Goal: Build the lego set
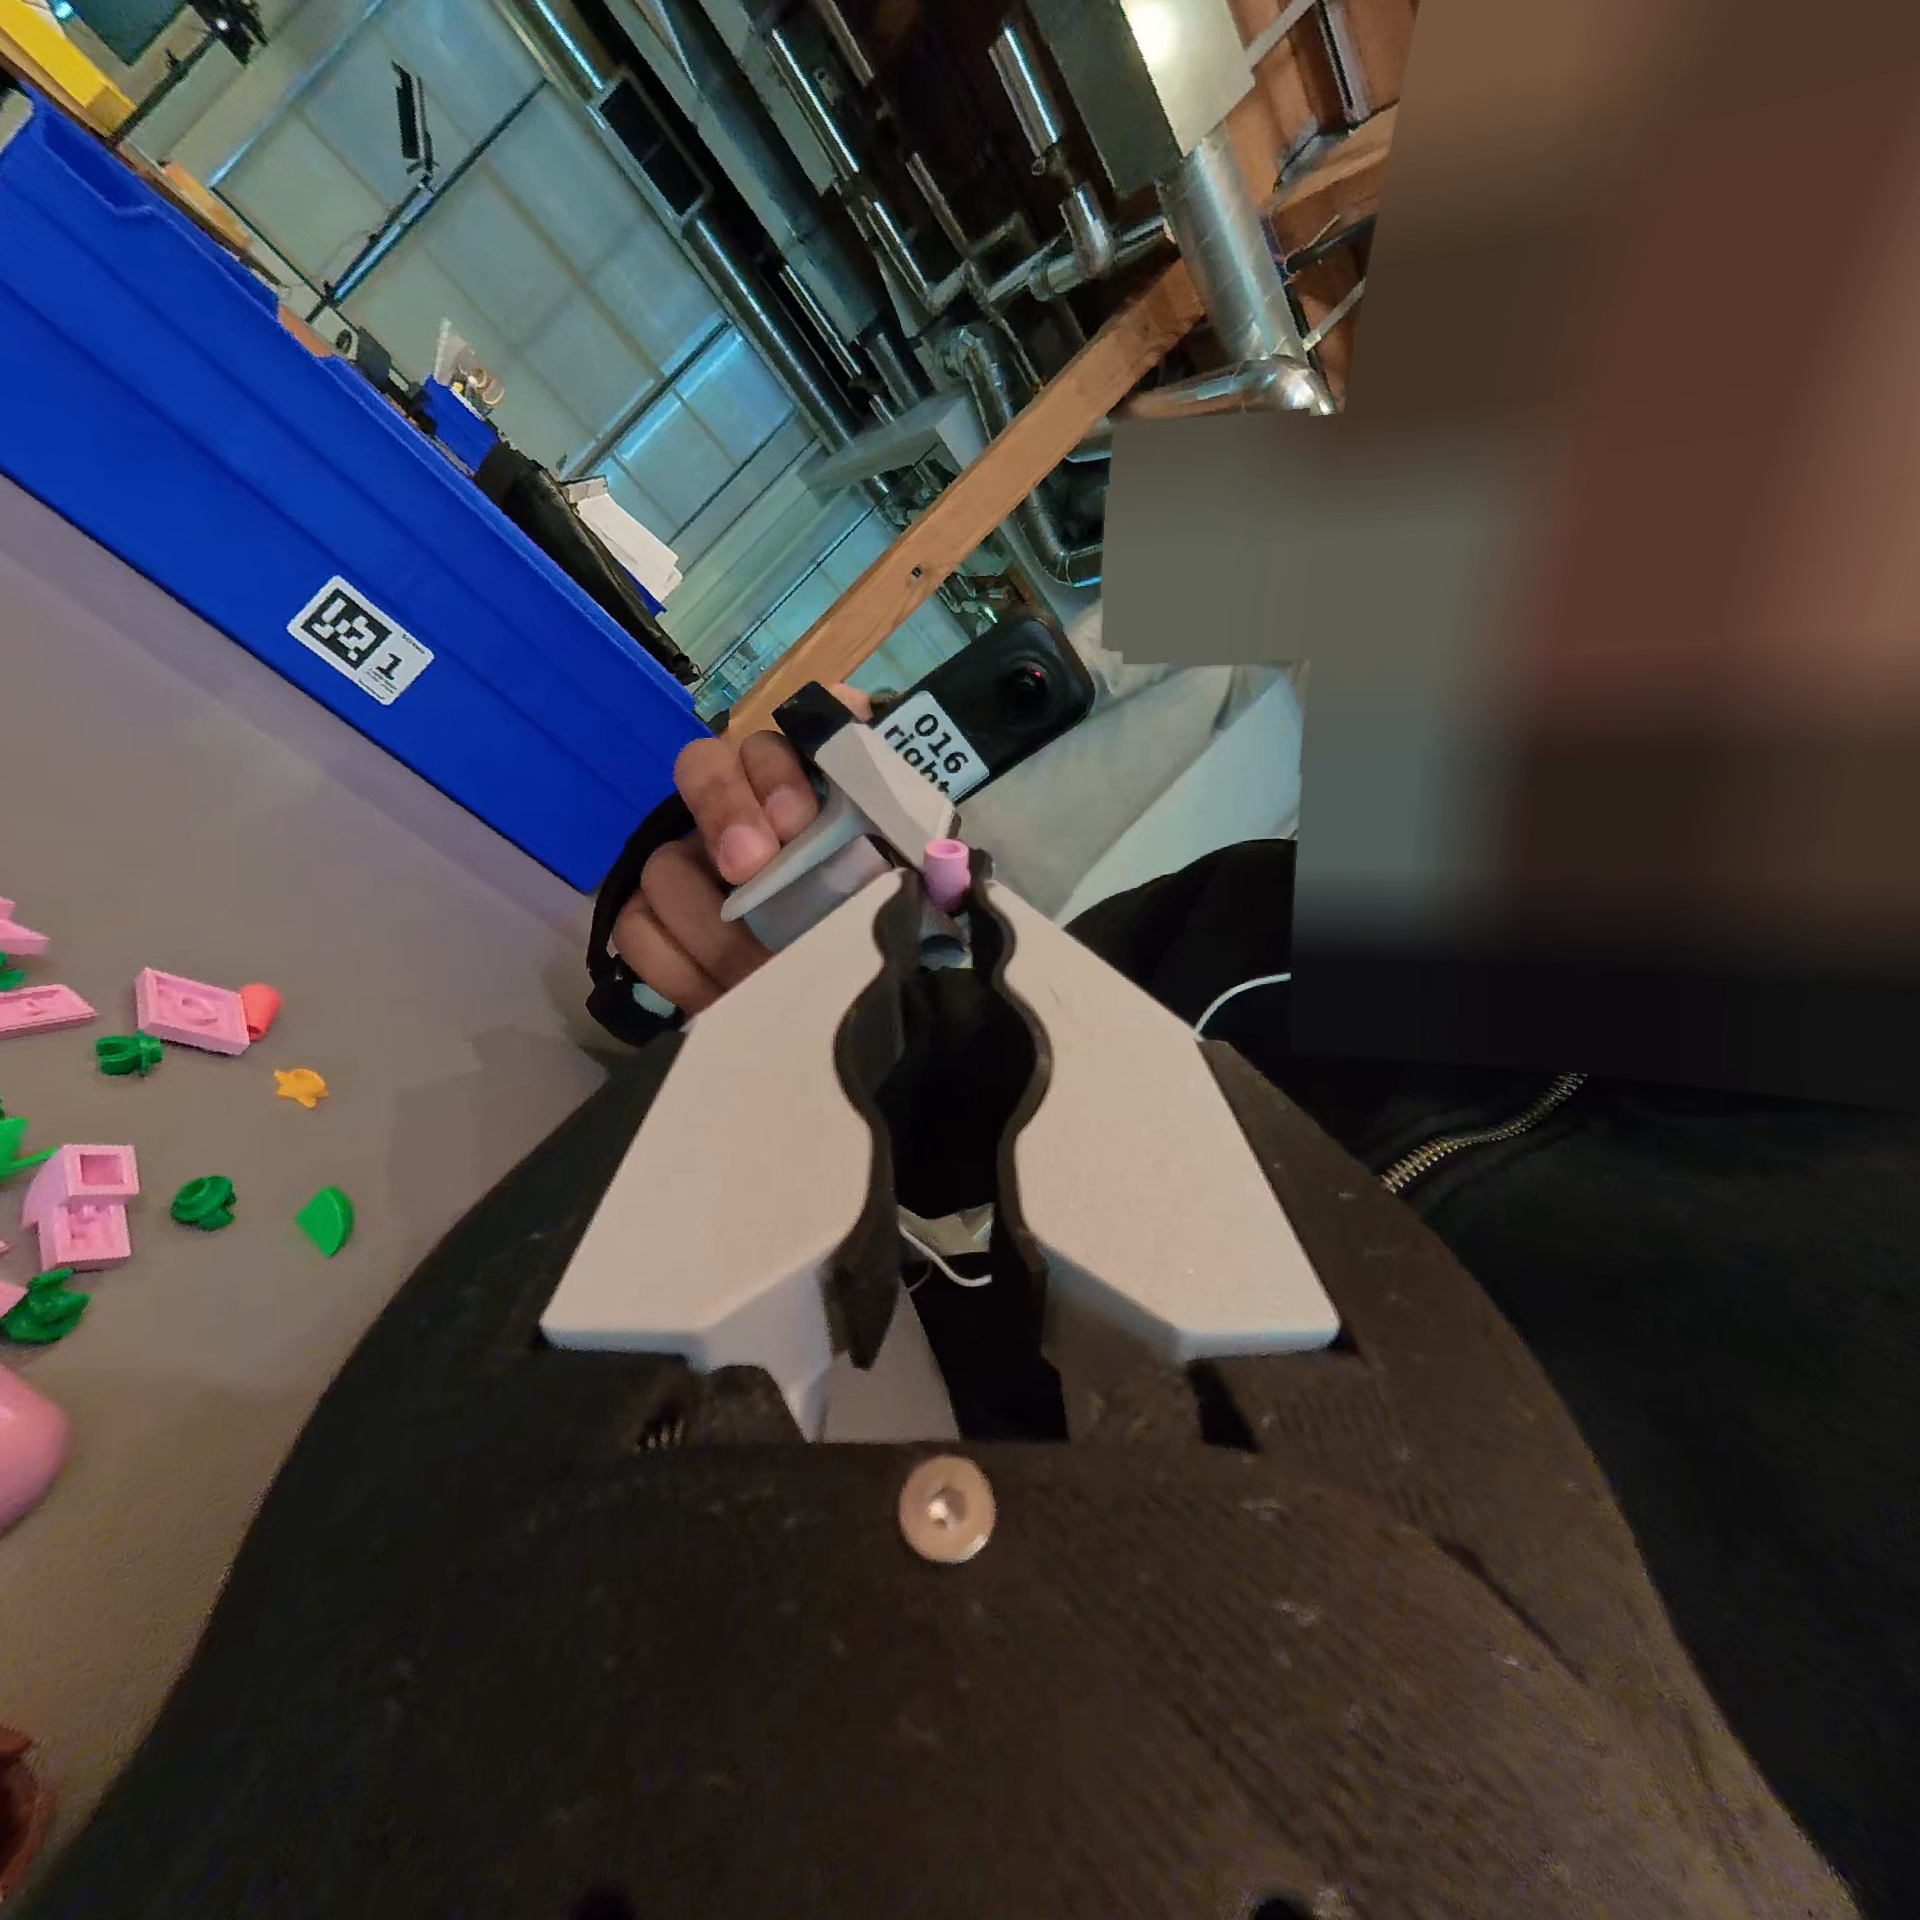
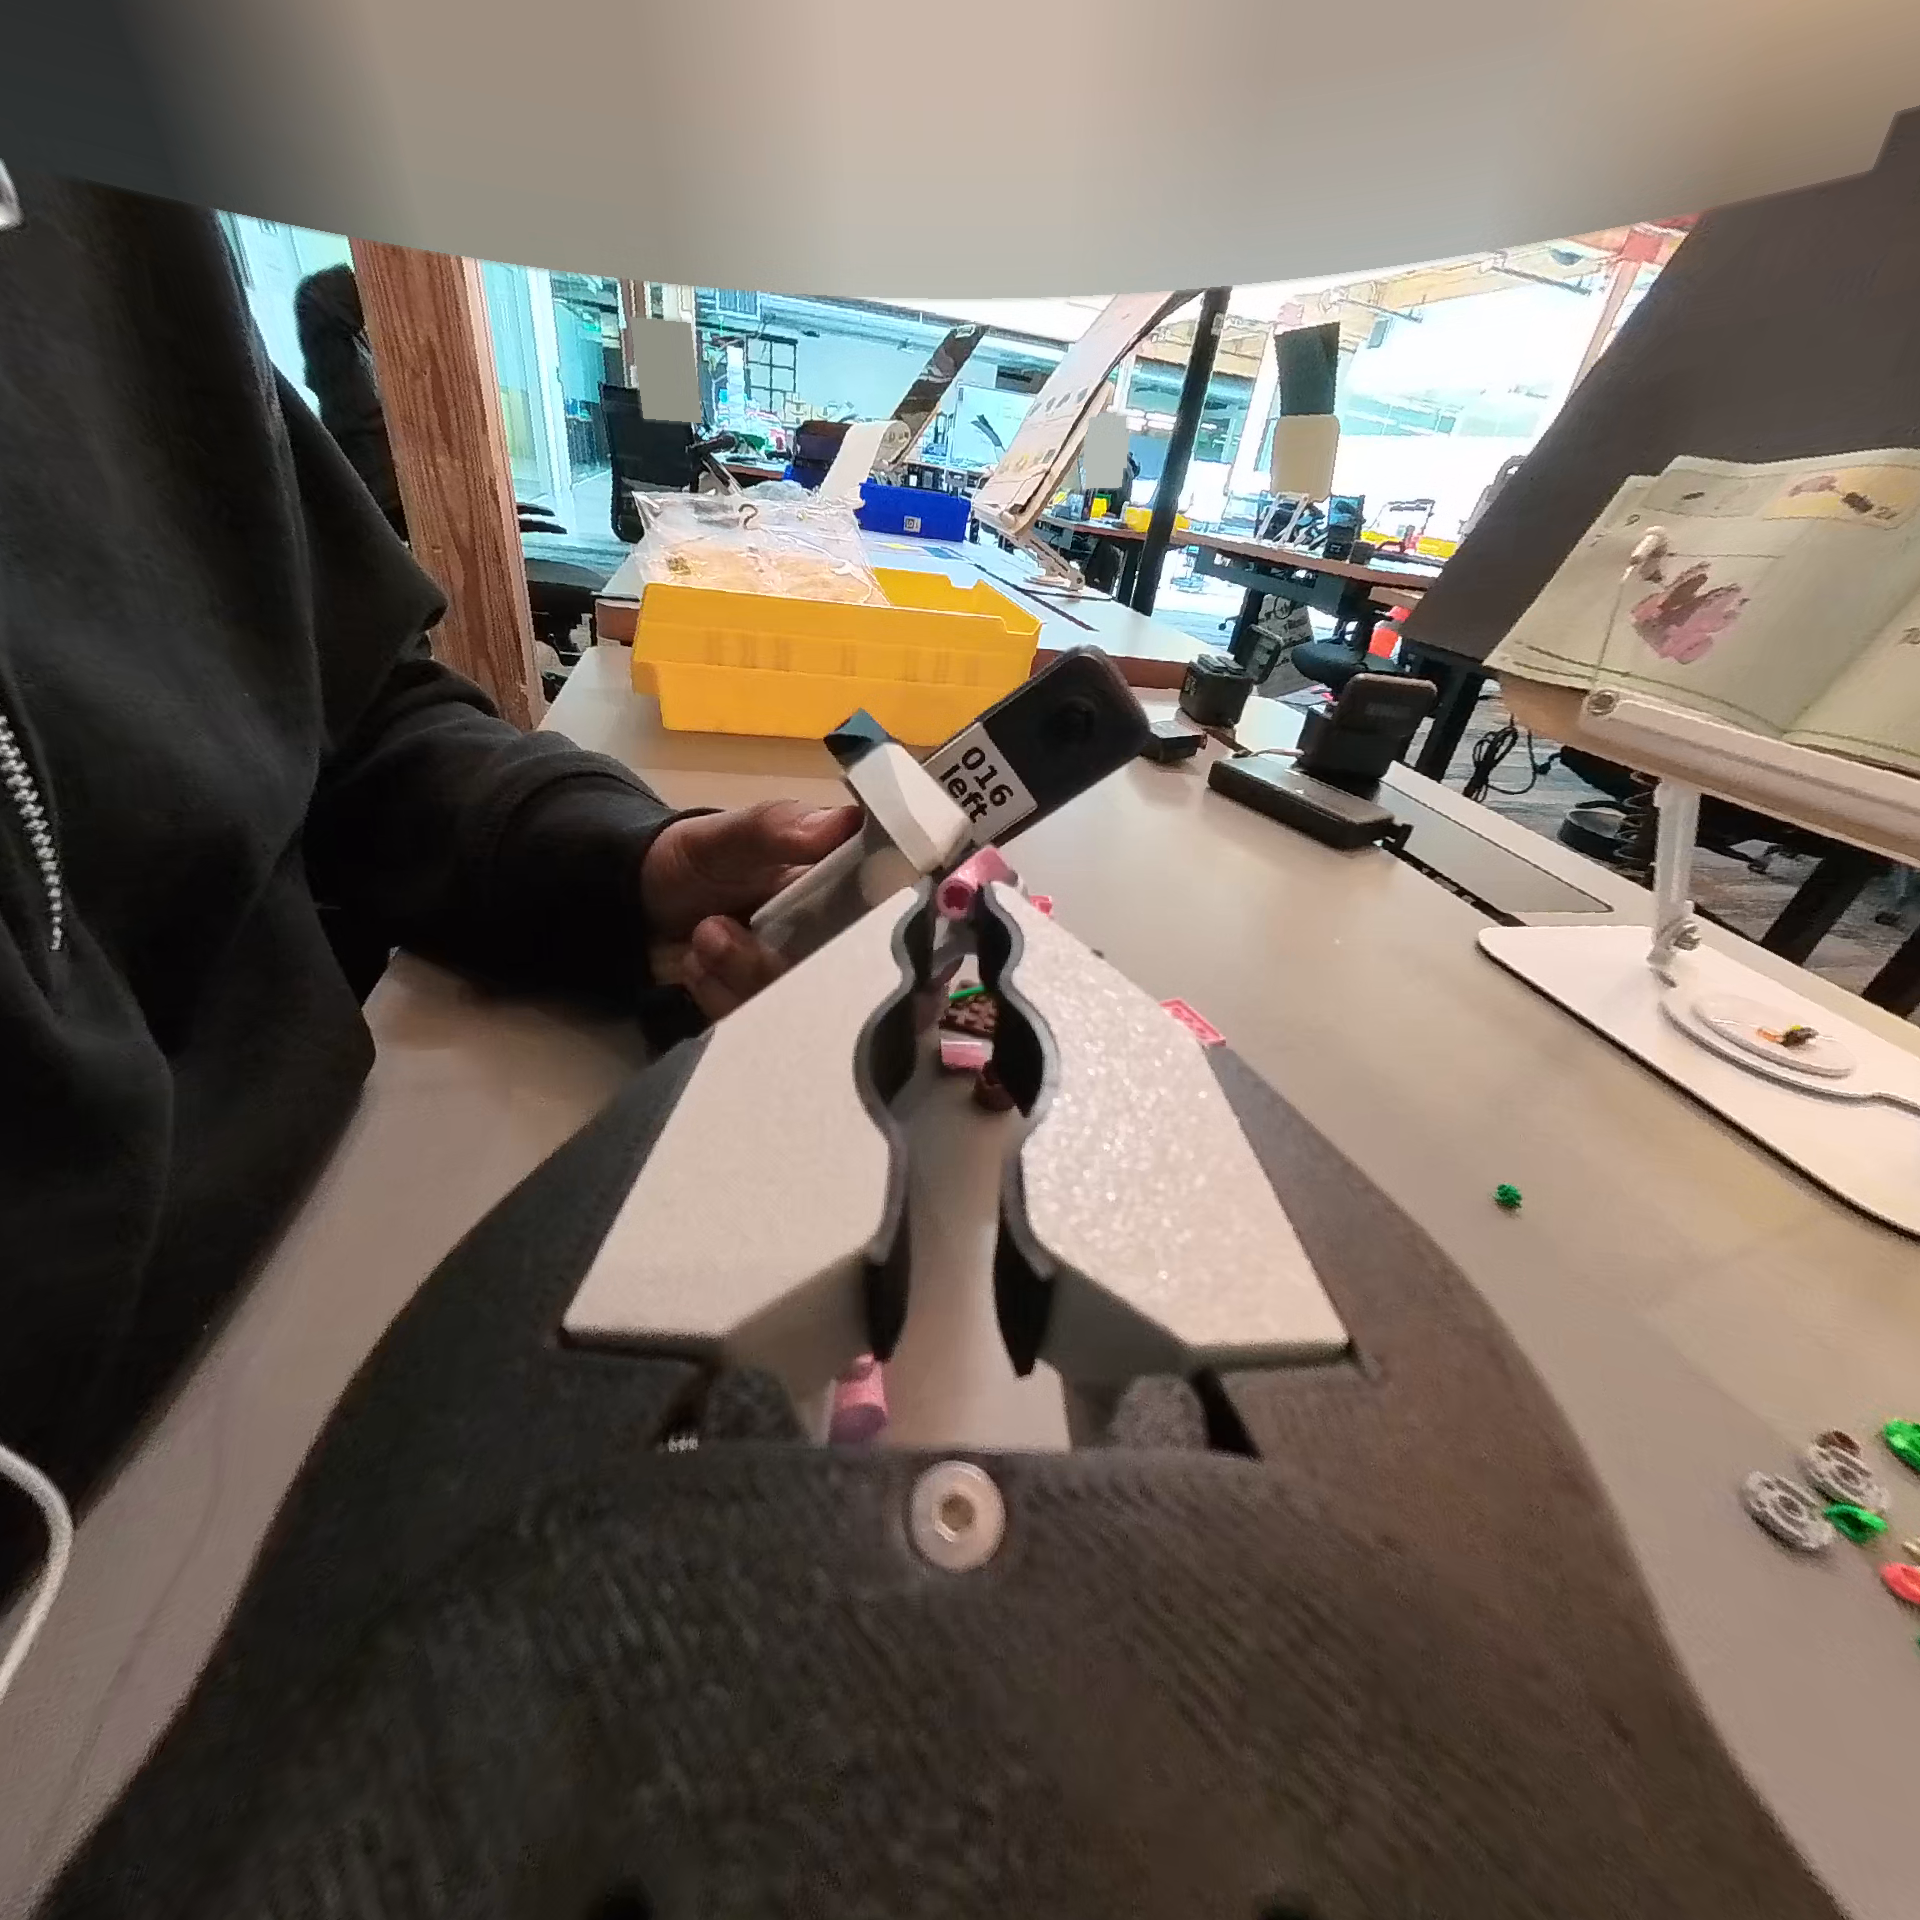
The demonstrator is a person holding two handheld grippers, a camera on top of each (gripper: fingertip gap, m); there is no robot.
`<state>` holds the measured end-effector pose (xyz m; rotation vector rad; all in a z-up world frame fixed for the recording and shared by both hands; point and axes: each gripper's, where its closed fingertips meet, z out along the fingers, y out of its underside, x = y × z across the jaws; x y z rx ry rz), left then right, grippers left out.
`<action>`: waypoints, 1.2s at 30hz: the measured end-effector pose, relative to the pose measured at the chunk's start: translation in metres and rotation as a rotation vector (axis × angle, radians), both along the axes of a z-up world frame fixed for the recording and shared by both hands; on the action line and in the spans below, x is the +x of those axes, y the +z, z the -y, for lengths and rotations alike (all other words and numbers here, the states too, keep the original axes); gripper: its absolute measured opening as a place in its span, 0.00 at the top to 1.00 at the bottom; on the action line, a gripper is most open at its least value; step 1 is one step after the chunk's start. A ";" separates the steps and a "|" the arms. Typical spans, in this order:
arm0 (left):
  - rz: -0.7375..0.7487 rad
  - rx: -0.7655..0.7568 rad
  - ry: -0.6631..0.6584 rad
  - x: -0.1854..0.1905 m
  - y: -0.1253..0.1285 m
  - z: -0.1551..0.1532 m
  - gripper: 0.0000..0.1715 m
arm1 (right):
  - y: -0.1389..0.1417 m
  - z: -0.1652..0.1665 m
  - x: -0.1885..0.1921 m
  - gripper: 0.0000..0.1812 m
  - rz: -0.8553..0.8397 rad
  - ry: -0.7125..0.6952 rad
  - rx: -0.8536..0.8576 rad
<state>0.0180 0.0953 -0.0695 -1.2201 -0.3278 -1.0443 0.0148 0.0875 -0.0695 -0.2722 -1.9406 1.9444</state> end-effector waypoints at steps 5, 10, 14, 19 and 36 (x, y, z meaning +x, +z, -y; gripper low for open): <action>0.001 -0.006 -0.003 0.000 -0.001 0.001 0.97 | -0.002 0.000 0.000 0.97 -0.001 0.002 0.005; 0.032 -0.007 -0.030 0.001 -0.002 0.000 0.97 | -0.003 0.000 0.001 0.97 -0.001 0.015 0.009; 0.064 -0.024 -0.047 0.000 -0.005 -0.001 0.97 | -0.006 -0.001 0.000 0.97 -0.016 0.008 0.034; 0.012 -0.046 -0.006 -0.003 -0.006 0.001 0.98 | -0.009 -0.001 -0.002 0.97 -0.023 0.001 0.053; -0.030 -0.032 0.020 -0.003 0.002 0.014 0.97 | -0.083 -0.211 -0.178 1.00 0.476 -0.998 0.180</action>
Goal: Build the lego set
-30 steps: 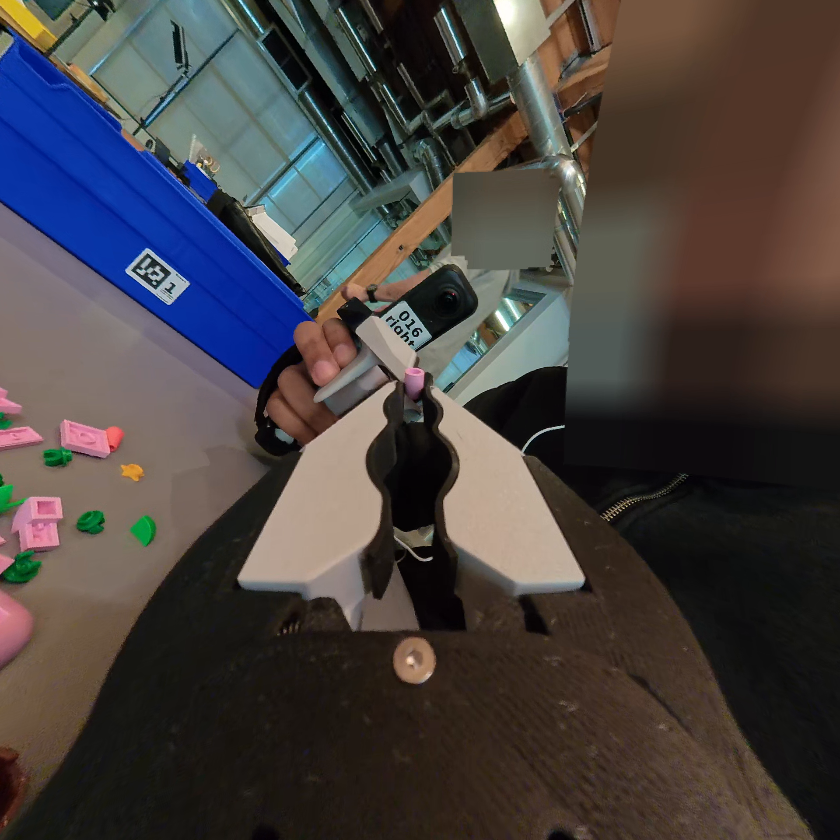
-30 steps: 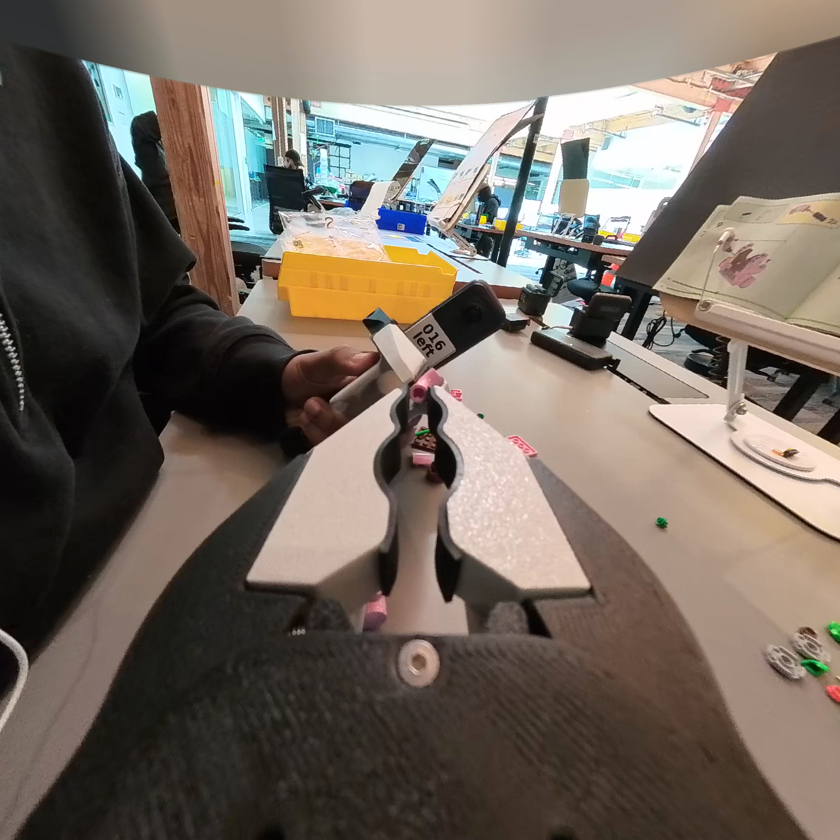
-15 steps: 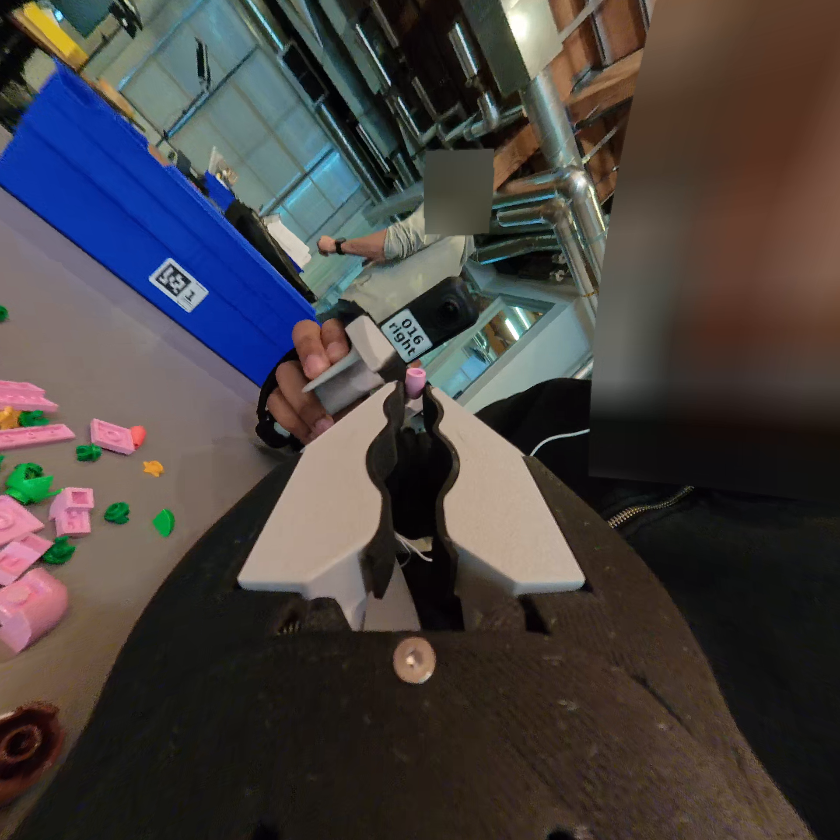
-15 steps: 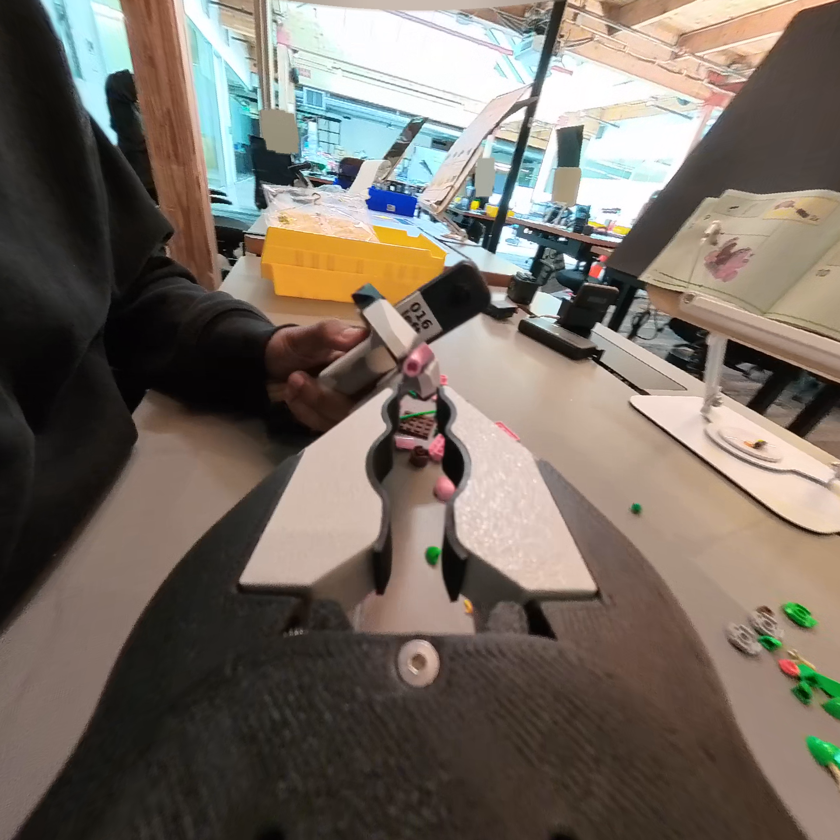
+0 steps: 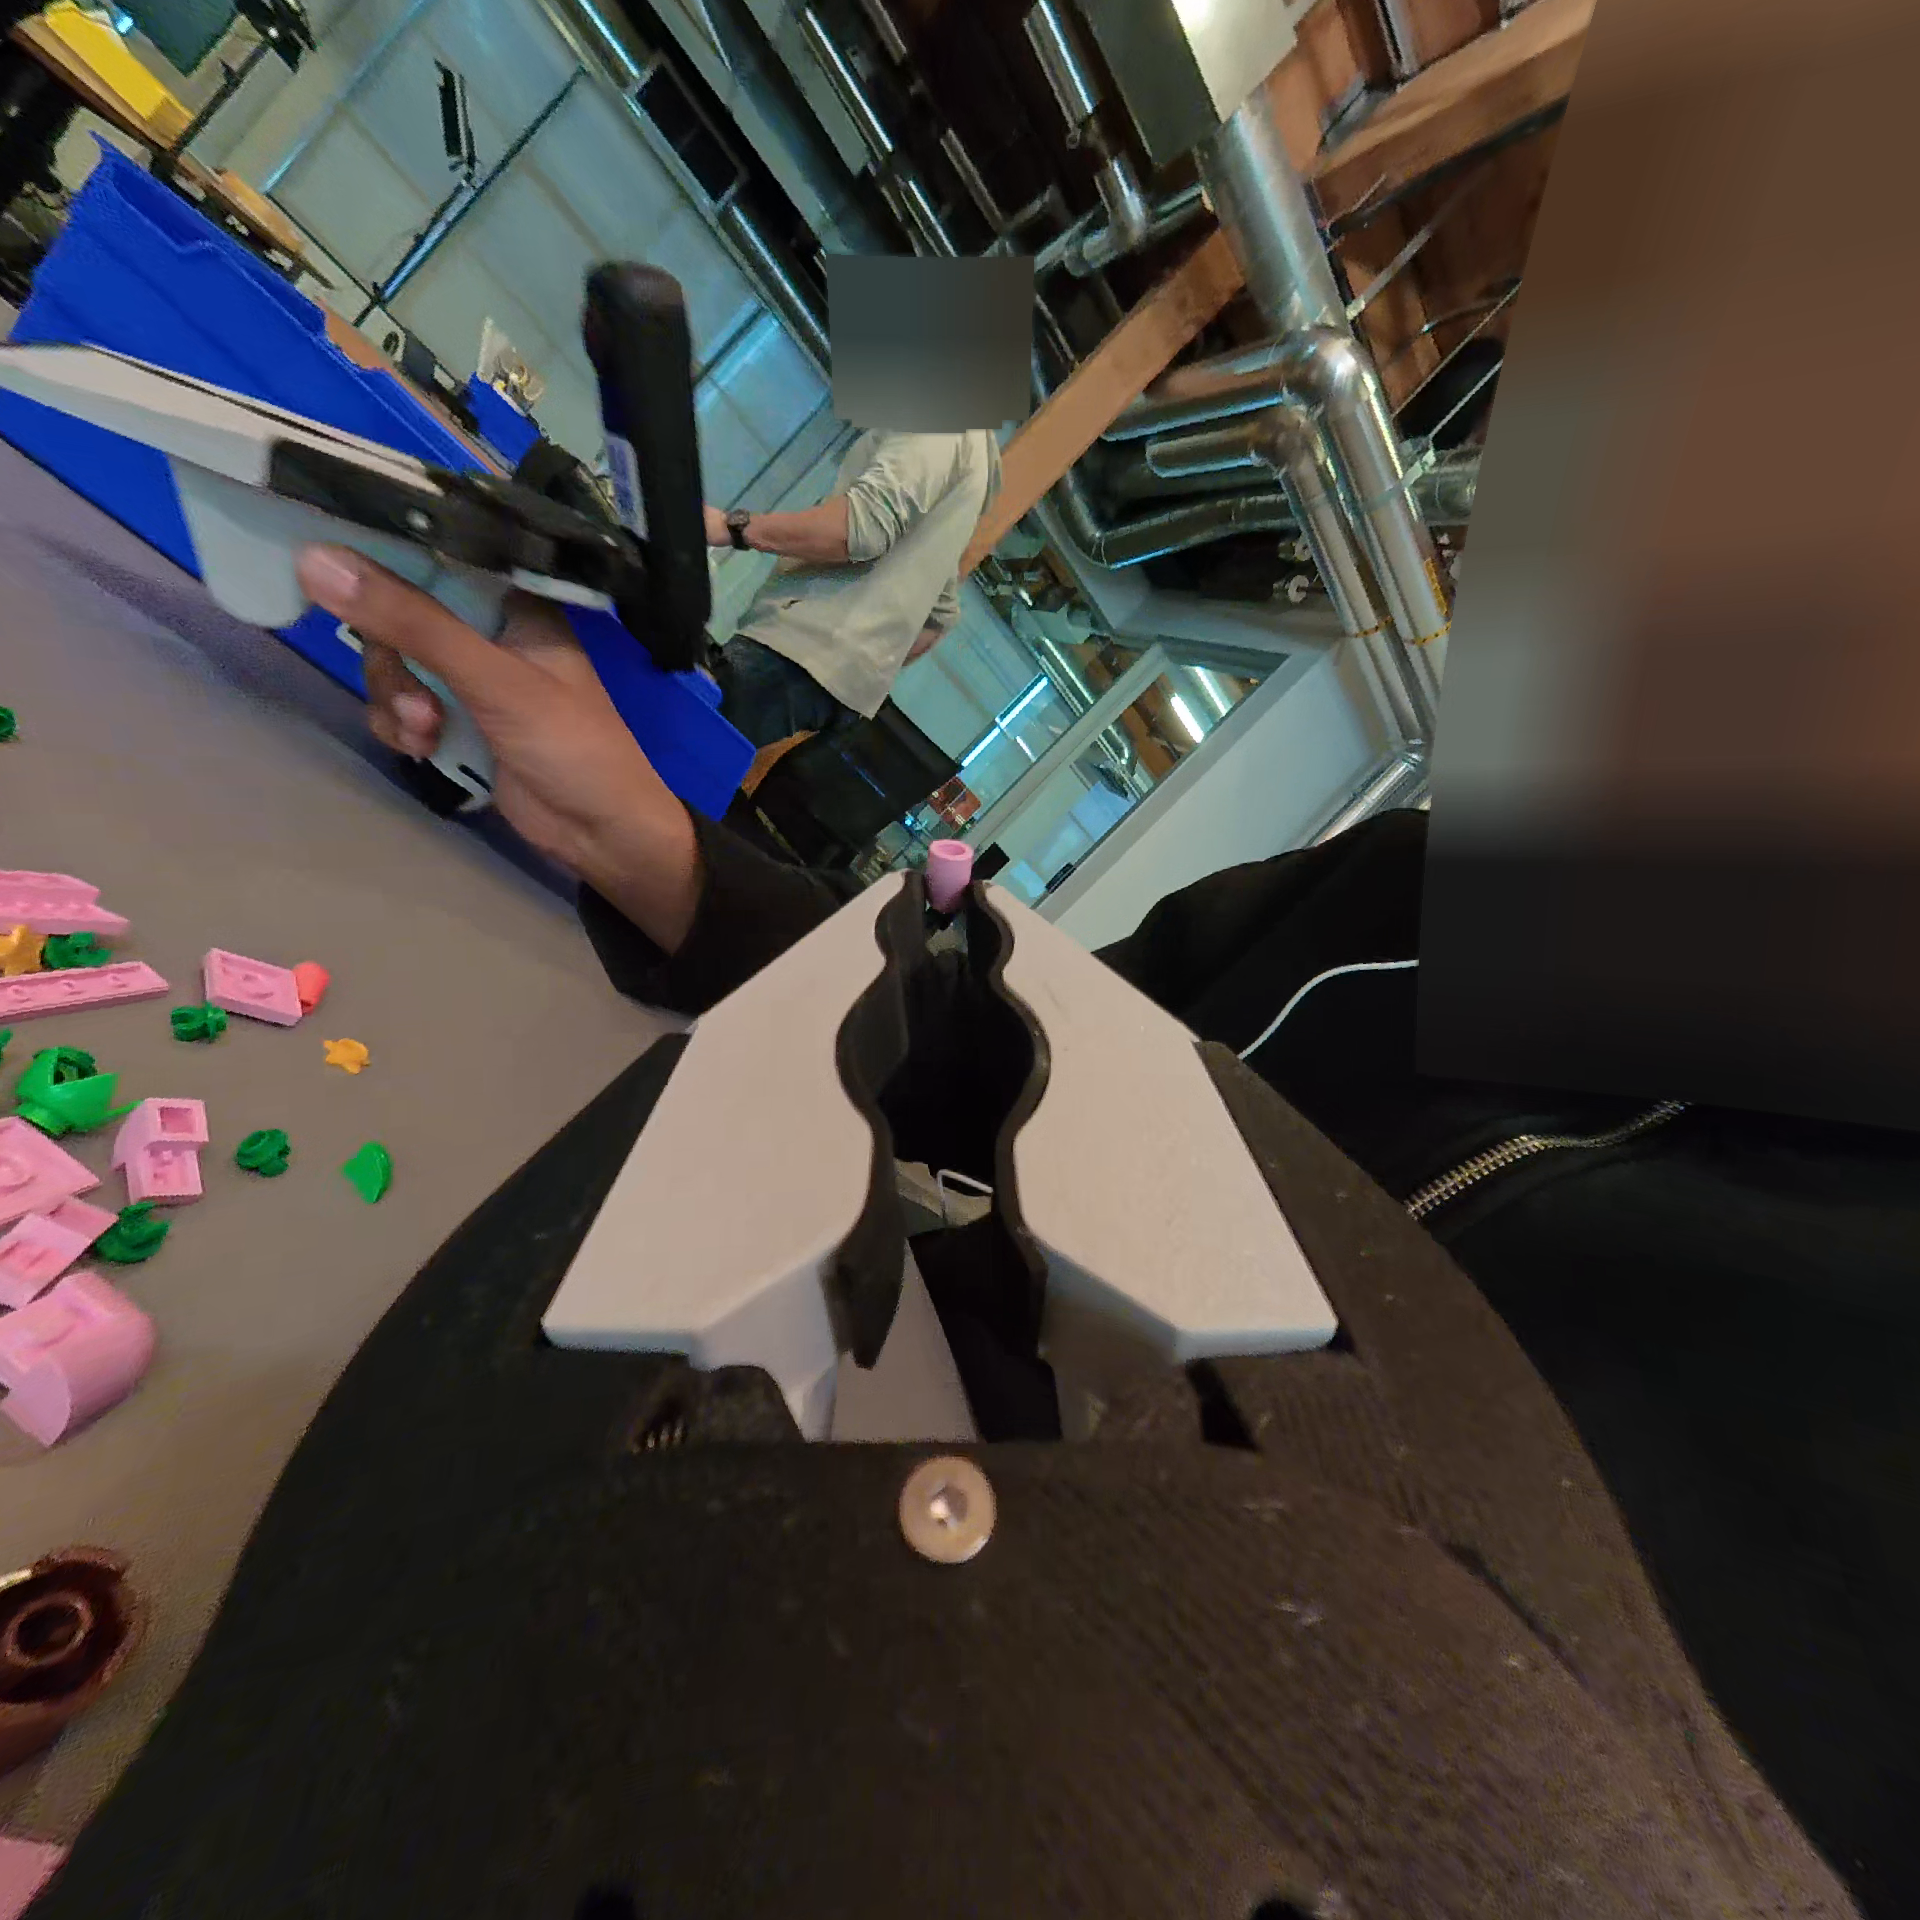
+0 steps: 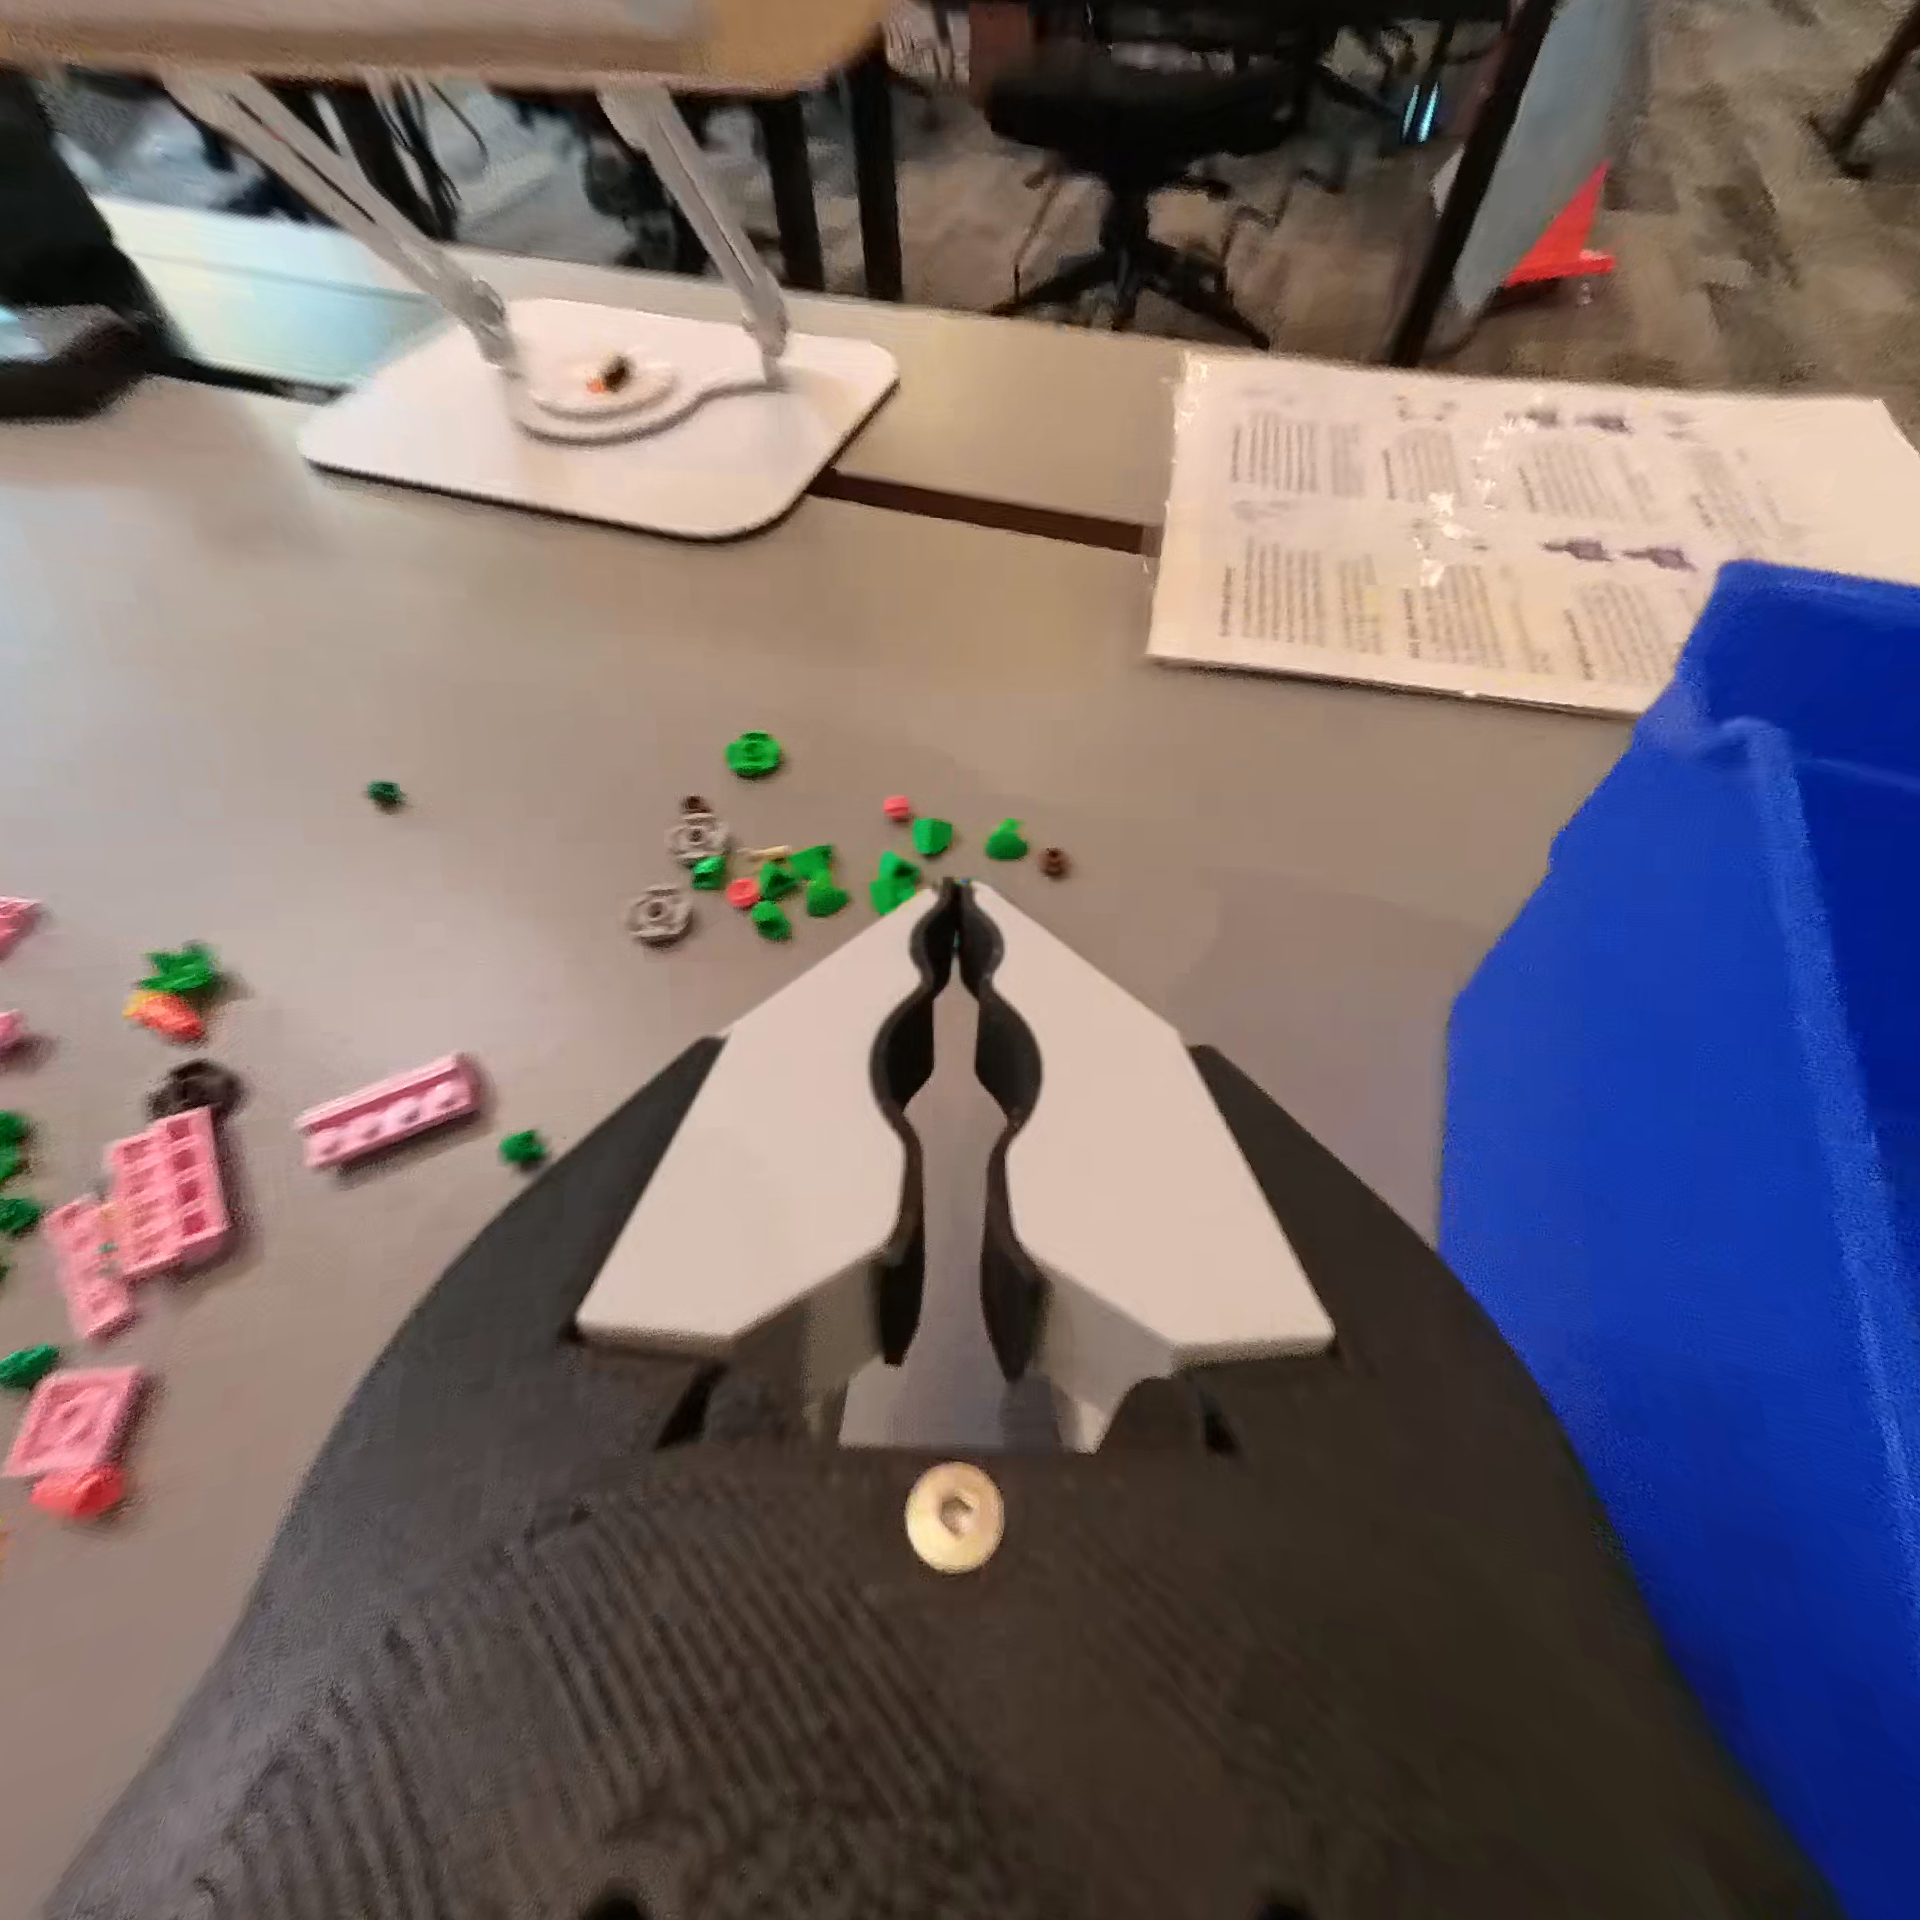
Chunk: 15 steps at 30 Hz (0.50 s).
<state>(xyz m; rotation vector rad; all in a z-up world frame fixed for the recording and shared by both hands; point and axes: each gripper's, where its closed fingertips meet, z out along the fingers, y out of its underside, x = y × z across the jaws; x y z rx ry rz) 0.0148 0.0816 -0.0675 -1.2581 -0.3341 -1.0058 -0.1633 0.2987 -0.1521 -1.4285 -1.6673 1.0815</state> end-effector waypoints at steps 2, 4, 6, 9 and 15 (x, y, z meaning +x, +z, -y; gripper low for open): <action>0.000 -0.002 -0.001 0.000 0.000 0.002 0.97 | -0.014 -0.003 -0.014 1.00 0.090 0.001 0.007; 0.002 -0.002 0.010 -0.004 0.000 0.005 0.97 | -0.025 -0.005 -0.024 1.00 0.160 0.004 0.013; -0.005 -0.004 0.028 -0.008 0.001 0.009 0.98 | -0.027 -0.008 -0.031 1.00 0.171 0.003 0.013; -0.022 -0.008 0.053 -0.014 0.003 0.013 0.98 | -0.035 -0.007 -0.031 1.00 0.226 0.018 -0.018; -0.013 -0.010 0.035 -0.012 0.001 0.012 0.97 | -0.042 0.002 -0.023 1.00 0.268 0.072 -0.001</action>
